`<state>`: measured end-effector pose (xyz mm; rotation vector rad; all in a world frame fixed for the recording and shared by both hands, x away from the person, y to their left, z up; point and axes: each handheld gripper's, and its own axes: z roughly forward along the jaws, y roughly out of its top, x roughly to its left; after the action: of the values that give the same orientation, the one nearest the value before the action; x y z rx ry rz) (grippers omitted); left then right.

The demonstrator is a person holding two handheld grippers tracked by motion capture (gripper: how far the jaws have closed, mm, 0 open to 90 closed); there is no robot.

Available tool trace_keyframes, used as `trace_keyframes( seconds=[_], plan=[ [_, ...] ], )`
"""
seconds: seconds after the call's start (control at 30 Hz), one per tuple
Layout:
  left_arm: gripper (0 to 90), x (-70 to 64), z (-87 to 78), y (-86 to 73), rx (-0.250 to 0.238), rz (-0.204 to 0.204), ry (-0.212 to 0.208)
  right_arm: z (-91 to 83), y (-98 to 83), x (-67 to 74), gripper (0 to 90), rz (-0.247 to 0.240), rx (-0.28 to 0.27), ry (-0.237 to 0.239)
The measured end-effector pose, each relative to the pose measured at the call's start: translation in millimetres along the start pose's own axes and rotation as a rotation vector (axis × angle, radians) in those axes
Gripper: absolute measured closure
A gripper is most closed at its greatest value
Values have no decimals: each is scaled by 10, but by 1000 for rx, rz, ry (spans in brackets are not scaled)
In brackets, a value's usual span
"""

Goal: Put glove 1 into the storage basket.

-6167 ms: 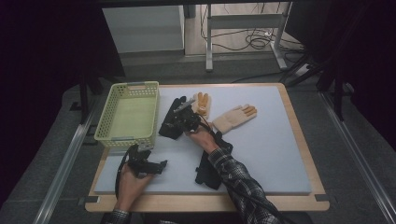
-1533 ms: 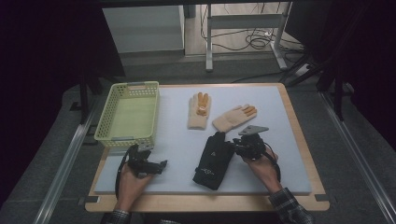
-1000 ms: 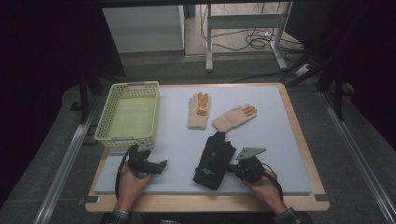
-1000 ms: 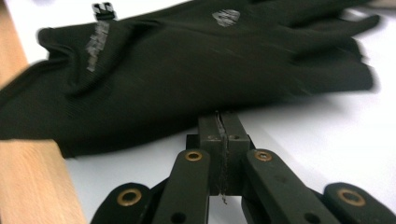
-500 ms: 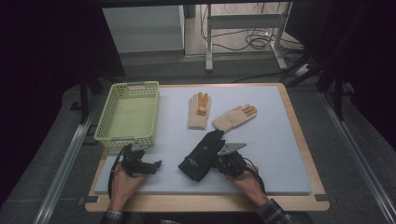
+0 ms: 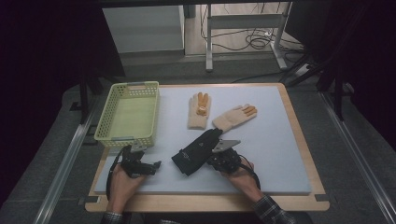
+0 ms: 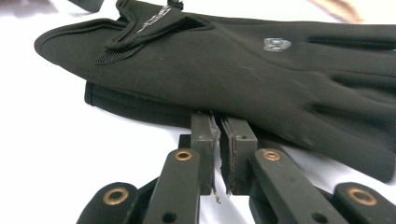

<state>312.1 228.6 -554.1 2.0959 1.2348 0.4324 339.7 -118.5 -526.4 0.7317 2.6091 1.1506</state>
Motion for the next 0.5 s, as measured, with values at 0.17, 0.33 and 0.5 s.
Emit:
trace_keyframes(
  seconds=[0.17, 0.33, 0.5],
  plan=[
    [12, 4, 1, -2, -3, -3, -3, -272, -145, -252, 705, 40, -14, -81],
    [10, 5, 2, -2, -2, -3, -5, -478, -291, -489, 527, 83, -21, -154],
    [3, 5, 3, -1, -1, -2, -8, -573, -401, -650, 357, 93, -7, -210]
  ],
)
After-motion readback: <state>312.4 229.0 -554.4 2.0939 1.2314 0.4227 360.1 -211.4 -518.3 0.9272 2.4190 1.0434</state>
